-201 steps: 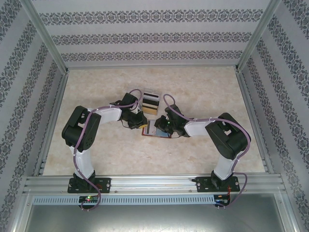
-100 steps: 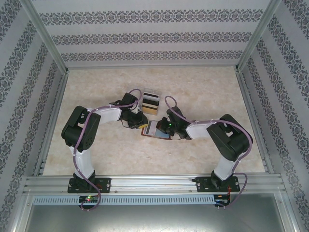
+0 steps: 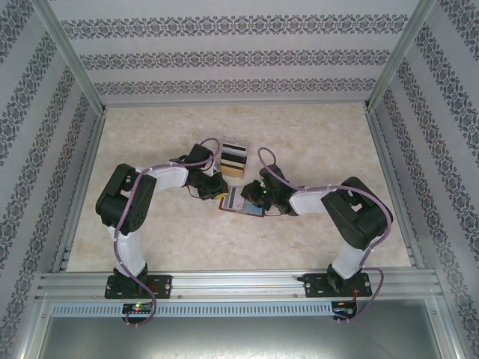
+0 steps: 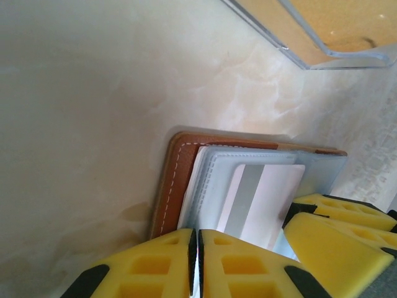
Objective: Take the credit cards out of the card holder
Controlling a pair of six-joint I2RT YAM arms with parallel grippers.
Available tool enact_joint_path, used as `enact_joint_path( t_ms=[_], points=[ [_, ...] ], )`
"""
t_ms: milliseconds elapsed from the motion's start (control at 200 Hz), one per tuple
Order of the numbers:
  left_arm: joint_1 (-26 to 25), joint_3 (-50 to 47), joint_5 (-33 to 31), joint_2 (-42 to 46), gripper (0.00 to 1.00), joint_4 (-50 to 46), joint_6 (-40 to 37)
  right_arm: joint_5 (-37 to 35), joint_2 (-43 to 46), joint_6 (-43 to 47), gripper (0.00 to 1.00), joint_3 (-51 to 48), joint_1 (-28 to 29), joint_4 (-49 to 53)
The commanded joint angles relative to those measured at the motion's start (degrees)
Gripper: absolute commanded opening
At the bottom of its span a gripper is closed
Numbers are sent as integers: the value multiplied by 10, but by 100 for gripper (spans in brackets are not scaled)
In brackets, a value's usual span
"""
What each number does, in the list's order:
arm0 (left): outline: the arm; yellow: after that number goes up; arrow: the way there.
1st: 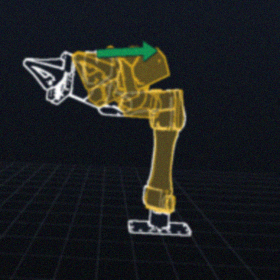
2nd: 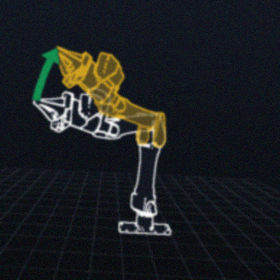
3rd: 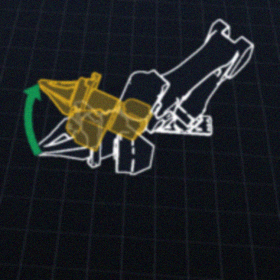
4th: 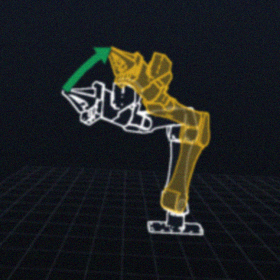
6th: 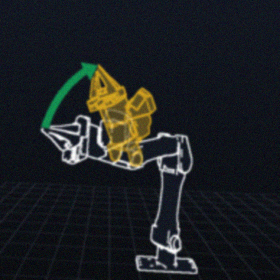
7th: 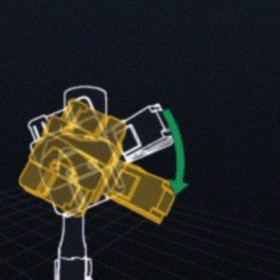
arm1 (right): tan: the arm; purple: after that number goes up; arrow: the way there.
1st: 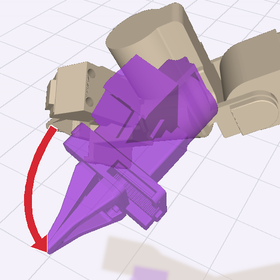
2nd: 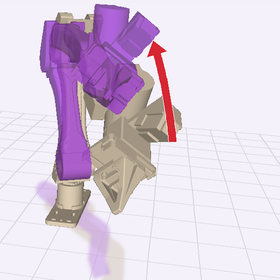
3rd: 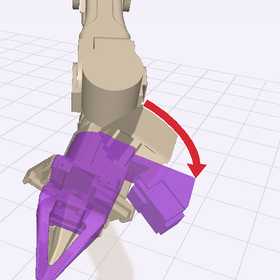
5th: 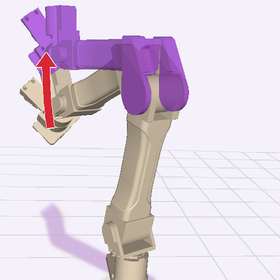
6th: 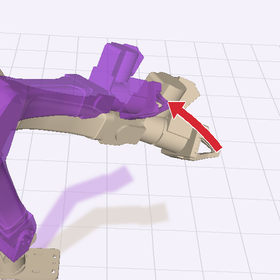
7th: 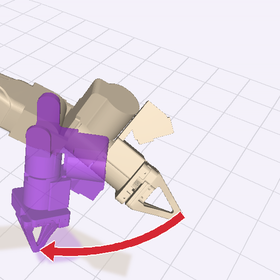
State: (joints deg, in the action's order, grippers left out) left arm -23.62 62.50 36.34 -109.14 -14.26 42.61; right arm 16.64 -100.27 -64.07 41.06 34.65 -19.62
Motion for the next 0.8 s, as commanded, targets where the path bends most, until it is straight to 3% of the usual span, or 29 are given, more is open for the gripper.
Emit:
enact_joint_path(
  t_ms=[0,235,505,794],
  points=[
    [-3,3,-17,-24,13,-36,-10,1,-36,-23,23,2,7,22],
    [-3,-1,-24,-28,13,-39,-12,1,-34,-21,20,1,8,17],
    [-4,0,-28,-27,12,-43,-14,-18,2,-3,2,-13,-2,28],
    [-3,3,-22,-21,16,-43,-11,-32,79,22,0,-55,-25,68]
  ],
)
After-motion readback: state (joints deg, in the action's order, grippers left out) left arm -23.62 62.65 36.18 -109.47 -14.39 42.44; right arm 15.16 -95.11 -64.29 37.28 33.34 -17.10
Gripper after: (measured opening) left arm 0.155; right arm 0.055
